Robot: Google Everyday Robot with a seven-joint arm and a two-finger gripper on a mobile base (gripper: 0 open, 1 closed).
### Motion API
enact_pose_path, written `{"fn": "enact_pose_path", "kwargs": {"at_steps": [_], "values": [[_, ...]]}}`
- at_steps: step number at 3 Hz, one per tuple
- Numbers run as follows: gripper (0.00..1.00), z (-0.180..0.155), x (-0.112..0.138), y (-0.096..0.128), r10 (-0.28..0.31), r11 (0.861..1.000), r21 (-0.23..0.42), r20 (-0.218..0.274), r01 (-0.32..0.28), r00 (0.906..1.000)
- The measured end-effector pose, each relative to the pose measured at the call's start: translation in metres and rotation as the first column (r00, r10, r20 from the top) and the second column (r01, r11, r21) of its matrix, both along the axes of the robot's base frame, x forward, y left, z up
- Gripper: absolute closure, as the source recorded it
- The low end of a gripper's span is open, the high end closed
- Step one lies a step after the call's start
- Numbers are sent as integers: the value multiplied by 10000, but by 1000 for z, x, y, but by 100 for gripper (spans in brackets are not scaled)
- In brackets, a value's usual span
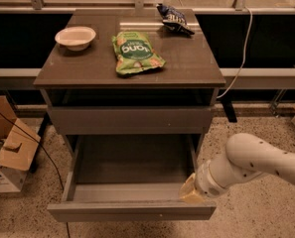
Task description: Close middle drawer
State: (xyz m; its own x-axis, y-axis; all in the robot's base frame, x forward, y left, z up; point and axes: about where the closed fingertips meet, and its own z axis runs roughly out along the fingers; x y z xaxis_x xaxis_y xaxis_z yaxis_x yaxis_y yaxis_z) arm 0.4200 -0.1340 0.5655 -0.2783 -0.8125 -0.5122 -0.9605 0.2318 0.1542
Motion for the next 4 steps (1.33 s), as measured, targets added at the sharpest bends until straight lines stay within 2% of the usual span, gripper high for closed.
{"fn": "enact_pose_path", "kwargs": {"at_steps": [1, 2, 4], "values": [[100, -41, -6, -1, -160, 9998, 68, -413, 163, 9990], [100, -75, -14, -5, -290, 9994, 157, -1113, 310, 9934], [100, -95, -17, -4, -428, 9990, 77, -1277, 441, 9909]]}}
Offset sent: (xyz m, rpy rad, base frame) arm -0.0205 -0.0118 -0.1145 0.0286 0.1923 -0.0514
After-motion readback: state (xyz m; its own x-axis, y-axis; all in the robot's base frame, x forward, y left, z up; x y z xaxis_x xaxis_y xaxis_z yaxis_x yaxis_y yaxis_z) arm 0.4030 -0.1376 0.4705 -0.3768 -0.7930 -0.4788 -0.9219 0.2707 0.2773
